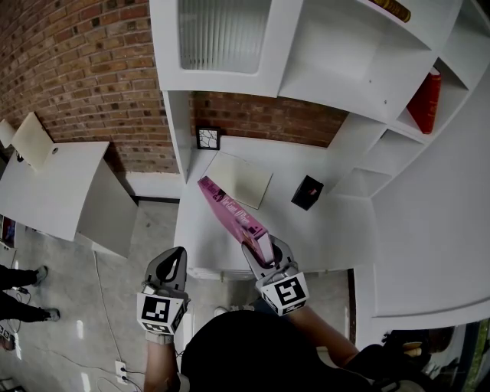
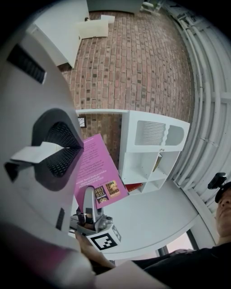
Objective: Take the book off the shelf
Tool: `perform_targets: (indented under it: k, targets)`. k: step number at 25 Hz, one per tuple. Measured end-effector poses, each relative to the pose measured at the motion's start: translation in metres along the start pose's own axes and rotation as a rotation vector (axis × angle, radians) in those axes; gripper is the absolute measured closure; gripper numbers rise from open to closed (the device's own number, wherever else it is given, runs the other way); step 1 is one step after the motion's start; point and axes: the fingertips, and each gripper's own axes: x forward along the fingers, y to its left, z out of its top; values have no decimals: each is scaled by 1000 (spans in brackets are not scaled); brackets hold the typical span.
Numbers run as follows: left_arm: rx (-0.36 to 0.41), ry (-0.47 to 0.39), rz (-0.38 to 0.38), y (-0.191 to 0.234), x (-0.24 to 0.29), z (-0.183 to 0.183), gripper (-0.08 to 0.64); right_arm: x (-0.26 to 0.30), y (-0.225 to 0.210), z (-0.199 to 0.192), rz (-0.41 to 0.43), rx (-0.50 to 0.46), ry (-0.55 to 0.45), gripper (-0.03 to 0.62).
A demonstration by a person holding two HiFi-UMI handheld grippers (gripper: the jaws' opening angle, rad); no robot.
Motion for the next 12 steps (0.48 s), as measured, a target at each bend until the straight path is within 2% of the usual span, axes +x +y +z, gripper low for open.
perform_targets:
  k: [12]
  targets:
    - [2, 6, 0, -1, 1, -2, 551, -2, -6, -2, -11, 21, 7, 445]
